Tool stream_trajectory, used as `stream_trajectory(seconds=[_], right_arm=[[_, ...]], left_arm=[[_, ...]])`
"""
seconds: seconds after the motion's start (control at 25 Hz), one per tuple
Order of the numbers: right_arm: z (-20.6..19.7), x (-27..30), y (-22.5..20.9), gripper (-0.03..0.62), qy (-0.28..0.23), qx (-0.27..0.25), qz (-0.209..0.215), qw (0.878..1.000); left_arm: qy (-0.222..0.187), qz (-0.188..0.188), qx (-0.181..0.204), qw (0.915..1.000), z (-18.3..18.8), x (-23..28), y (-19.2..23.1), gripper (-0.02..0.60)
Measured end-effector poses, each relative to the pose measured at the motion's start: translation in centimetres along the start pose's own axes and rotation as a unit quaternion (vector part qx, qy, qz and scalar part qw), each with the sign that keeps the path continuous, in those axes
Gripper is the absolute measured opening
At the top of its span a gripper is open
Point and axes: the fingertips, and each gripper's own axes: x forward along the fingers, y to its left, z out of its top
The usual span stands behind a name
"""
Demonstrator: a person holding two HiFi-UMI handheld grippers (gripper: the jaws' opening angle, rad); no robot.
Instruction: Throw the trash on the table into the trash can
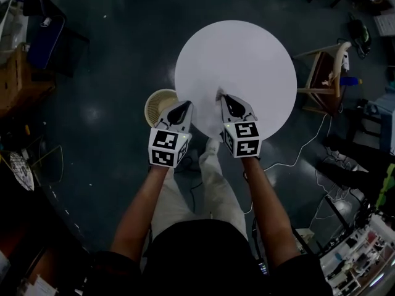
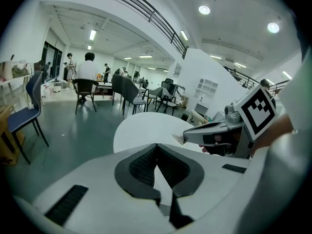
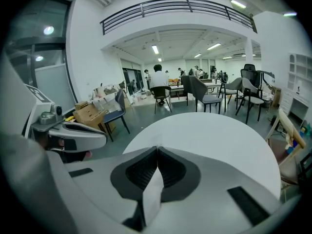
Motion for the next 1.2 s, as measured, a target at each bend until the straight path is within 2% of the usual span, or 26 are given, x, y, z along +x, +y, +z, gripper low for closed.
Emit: stream_trajectory(seconds=[0.76, 1.0, 1.2], right_arm=[[-0.9, 4.1, 17.4, 0.023, 0.015, -0.053, 0.098, 0.994], [-2.6, 5.7, 21.3, 0.023, 0.025, -0.062, 0.112, 0.991], [-4.9, 7.6, 23.7, 0.023, 0.04, -0.063, 0.117, 0.99]], left_arm=[[-0.017, 0.085, -0.061, 0.9944, -5.7, -12.3, 10.2, 0.014], [-0.017, 0.102, -0.077, 0.9917, -8.5, -14.8, 12.8, 0.014], [-0.007, 0.102, -0.087, 0.991, -11.5, -15.8, 14.5, 0.014]])
